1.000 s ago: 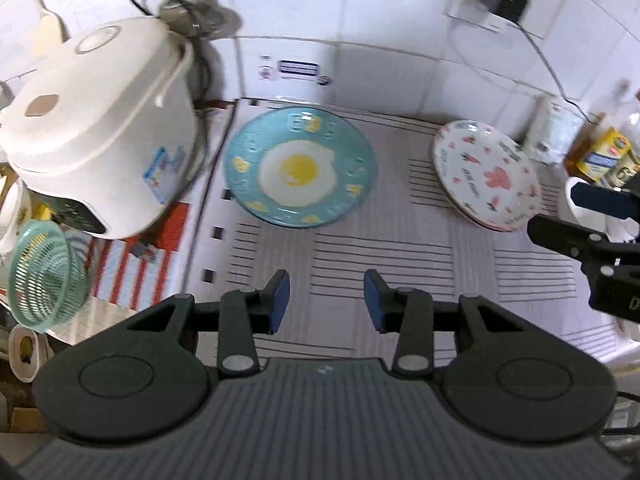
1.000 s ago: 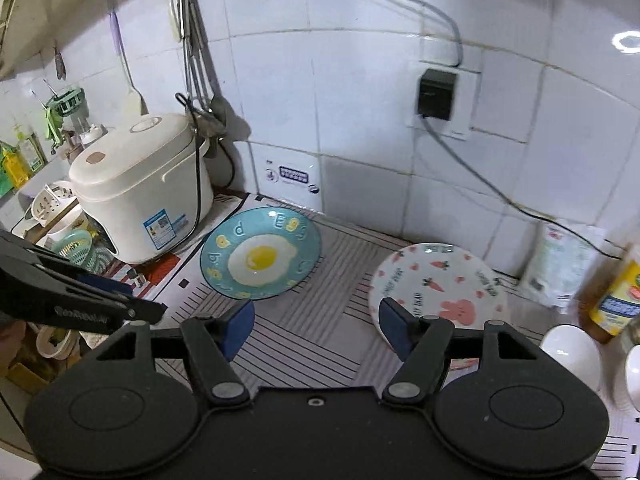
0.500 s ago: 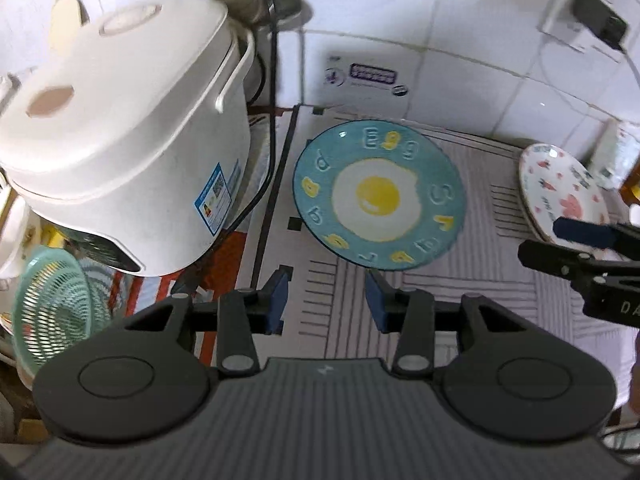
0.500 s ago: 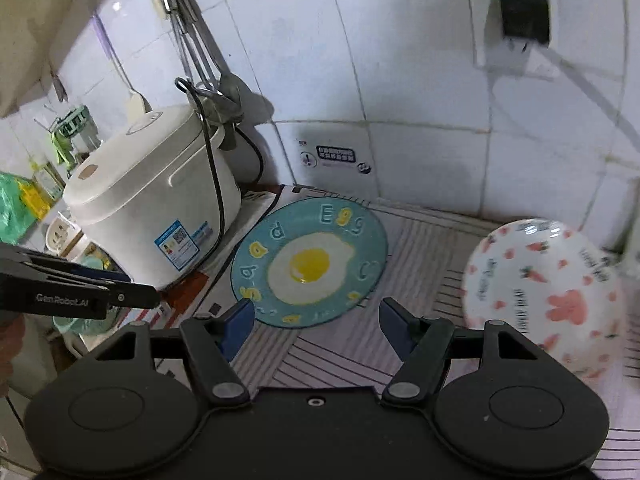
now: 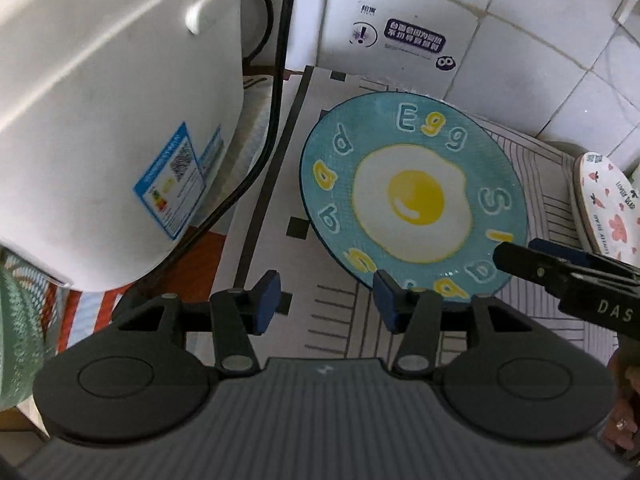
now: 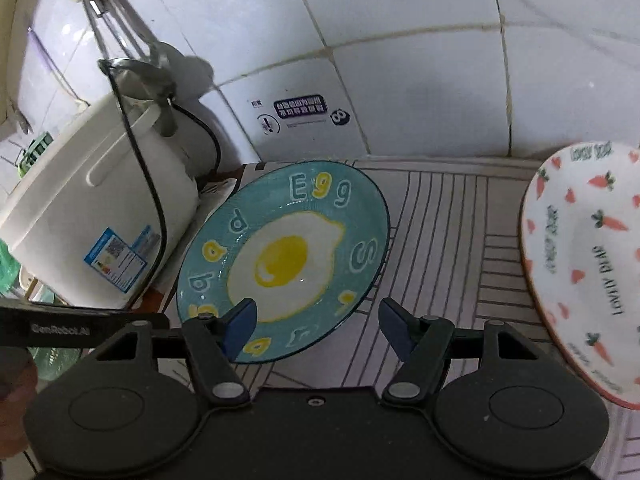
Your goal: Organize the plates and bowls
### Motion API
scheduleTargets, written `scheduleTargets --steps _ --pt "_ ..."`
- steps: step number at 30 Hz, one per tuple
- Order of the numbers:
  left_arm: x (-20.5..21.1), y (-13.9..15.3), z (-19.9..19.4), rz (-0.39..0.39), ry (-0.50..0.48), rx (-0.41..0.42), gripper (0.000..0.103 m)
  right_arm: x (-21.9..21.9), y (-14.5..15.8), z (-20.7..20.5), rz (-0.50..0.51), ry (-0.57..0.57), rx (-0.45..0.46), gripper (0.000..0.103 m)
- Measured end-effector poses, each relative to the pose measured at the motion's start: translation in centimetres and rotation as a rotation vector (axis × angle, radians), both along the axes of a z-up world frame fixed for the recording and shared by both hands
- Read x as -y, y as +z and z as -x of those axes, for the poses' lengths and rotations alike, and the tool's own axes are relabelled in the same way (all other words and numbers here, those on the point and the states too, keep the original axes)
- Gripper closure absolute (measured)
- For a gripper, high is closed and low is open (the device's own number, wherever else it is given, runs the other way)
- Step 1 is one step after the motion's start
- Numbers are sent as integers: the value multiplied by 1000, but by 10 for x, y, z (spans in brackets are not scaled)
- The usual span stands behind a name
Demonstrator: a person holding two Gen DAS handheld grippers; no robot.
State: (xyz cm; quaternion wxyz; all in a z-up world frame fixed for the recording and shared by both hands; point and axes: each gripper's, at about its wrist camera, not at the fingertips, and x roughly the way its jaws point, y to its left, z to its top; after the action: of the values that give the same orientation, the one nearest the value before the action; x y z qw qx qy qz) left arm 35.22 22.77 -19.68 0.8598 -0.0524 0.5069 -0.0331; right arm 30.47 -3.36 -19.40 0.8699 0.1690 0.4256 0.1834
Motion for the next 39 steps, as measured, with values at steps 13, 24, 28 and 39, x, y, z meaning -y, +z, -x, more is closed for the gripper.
scheduleTargets --steps 13,24,28,39 --pt "1 -21 -23 58 11 18 60 4 -25 -17 -26 -56 -47 84" --pt "8 -22 -23 54 19 13 79 10 -29 -20 -54 22 -7 82" --pt "15 -19 -8 45 -4 19 79 15 -21 -16 -36 77 -11 81" --pt "49 27 45 -6 -26 65 79 45 19 21 -66 110 17 80"
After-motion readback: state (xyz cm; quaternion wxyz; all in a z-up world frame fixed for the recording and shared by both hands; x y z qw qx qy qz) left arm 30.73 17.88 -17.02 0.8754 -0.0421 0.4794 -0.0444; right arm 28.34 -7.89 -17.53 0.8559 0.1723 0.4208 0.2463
